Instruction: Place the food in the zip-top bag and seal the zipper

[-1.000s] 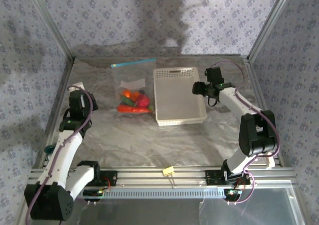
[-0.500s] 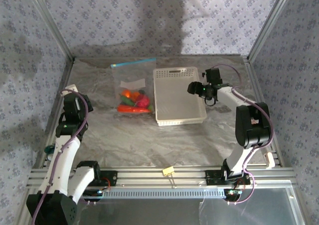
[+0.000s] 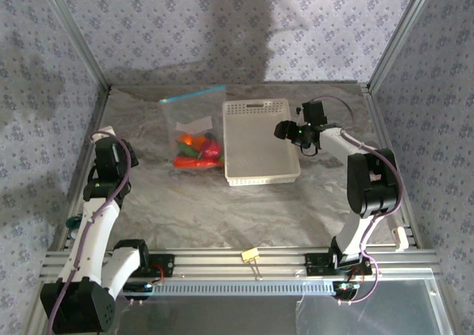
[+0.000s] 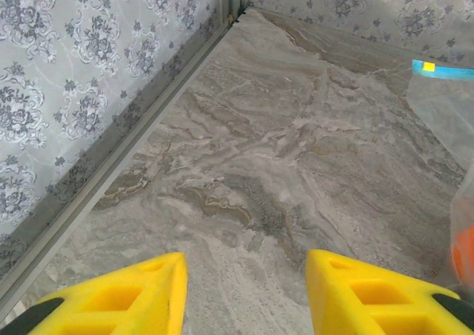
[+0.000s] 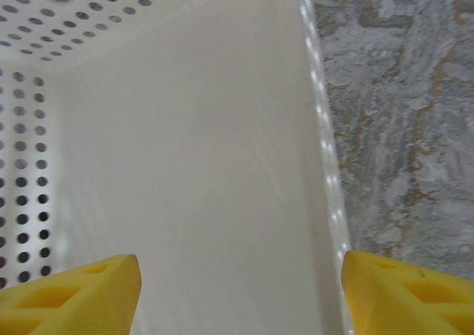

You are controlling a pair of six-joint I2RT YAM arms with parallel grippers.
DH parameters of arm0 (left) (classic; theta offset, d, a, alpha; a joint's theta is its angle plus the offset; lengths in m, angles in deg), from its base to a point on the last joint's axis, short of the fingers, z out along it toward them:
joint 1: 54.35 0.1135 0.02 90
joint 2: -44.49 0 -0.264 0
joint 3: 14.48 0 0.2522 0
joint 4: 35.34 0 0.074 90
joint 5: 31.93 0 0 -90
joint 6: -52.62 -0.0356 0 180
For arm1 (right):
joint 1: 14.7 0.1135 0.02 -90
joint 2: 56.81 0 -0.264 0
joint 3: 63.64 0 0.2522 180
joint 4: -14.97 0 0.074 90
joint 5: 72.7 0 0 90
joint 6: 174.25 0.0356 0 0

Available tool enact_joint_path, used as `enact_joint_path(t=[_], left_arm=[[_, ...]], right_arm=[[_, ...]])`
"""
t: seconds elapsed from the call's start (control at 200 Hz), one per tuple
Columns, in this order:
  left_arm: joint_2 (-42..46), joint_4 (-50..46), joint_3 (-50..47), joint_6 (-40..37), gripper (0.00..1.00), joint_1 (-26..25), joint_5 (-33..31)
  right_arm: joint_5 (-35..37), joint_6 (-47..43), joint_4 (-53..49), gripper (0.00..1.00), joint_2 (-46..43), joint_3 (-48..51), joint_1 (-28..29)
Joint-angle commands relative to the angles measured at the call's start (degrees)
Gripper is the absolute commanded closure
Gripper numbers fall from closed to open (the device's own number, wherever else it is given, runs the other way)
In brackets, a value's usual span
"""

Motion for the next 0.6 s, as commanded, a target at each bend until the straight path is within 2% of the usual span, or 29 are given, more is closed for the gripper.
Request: enact_joint_path(t=[0.0, 0.15, 0.19, 0.205, 0.225, 0.24, 0.435, 0.595], left_arm=[[0.22, 1.07, 0.0, -1.05, 0.54, 0.56, -0.2], [1.11, 3.06, -0.69, -2.23, 0.52, 0.56, 2.6], [1.23, 3.82, -0.95, -2.5, 0.36, 0.62, 3.55], [1.23, 4.08, -1.04, -2.64, 0.26, 0.69, 3.79], [1.31, 4.47, -1.11, -2.77, 0.04, 0.63, 4.16], [1.27, 4.66, -1.22, -2.86, 0.01, 0.67, 4.34], [2.86, 11.11, -5.47, -4.0, 0.0, 0.65, 5.66], [0.67, 23.04, -12.32, -5.08, 0.0, 0.66, 6.54]], right_arm=[[5.18, -2.53, -1.96, 0.26, -3.82, -0.49, -0.21], [6.83, -5.64, 0.19, 0.26, -14.81, 3.51, -0.76], [7.63, -6.72, 0.39, 0.26, -18.2, 4.39, -0.65], [7.99, -7.26, 0.43, 0.26, -19.36, 4.73, -0.59], [8.57, -7.86, 0.51, 0.26, -21.37, 5.23, -0.48], [8.99, -8.33, 0.53, 0.26, -22.53, 5.61, -0.42], [15.26, -13.71, 3.31, 0.24, -39.55, 13.07, 1.39], [18.38, -16.17, 2.46, 0.23, -45.72, 16.88, 1.39]])
